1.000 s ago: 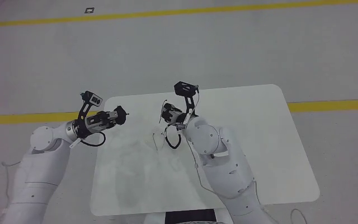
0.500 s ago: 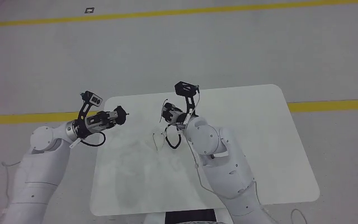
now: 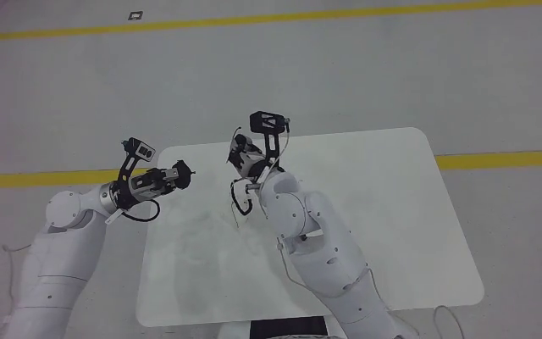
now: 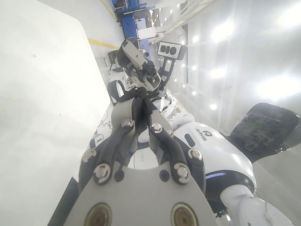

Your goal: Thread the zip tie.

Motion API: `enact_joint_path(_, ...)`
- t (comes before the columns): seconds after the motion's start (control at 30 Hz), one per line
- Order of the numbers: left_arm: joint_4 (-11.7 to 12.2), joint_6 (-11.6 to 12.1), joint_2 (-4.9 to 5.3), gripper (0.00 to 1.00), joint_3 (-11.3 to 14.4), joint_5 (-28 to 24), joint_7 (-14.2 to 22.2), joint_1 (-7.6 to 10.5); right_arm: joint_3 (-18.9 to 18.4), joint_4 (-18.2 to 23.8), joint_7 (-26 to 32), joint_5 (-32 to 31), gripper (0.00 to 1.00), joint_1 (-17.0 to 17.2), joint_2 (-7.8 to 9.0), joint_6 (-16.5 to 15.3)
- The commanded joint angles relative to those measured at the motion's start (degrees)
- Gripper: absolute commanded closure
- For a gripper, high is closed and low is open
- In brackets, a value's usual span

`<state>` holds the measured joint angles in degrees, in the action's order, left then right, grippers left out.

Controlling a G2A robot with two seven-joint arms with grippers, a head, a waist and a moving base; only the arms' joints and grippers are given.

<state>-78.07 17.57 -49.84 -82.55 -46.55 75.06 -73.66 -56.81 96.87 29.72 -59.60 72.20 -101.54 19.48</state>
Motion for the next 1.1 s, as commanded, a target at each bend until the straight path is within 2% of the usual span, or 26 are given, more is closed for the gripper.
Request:
enact_joint_path(0.0,0.0,0.0,0.0,1.0,0.0,0.0,0.0,0.0,0.7,-1.1,-1.2,-0.4,1.0,-1.1,-0.42,0.0)
enact_joint_path(0.37,0.0,0.0,0.0,1.0,0.0,0.0,0.0,0.0,1.1,-1.9,-2.1,-1.5,1.0,-1.9,-0.81,0.0)
enact_joint_path(0.63,-0.3,0.1,-0.74,1.0,1.9,0.6,-8.7,-0.86,2.2,-1.1,-9.0,-4.7,1.0,-0.4,-0.06,-2.3)
enact_joint_path(0.73,-0.1,1.2,-1.04,1.0,3.0,3.8,-12.7,-0.43,3.0,-1.3,-10.8,-6.0,1.0,-0.2,0.24,-2.5)
enact_joint_path(0.8,-0.4,0.6,-1.44,1.0,4.1,2.0,-14.0,-0.18,3.5,-1.4,-11.7,-6.4,1.0,-0.1,0.35,-2.7)
enact_joint_path(1.07,1.2,0.5,-2.47,1.0,7.1,2.1,-18.3,1.77,4.7,-3.3,-12.6,-8.2,1.0,-0.6,0.49,-4.0)
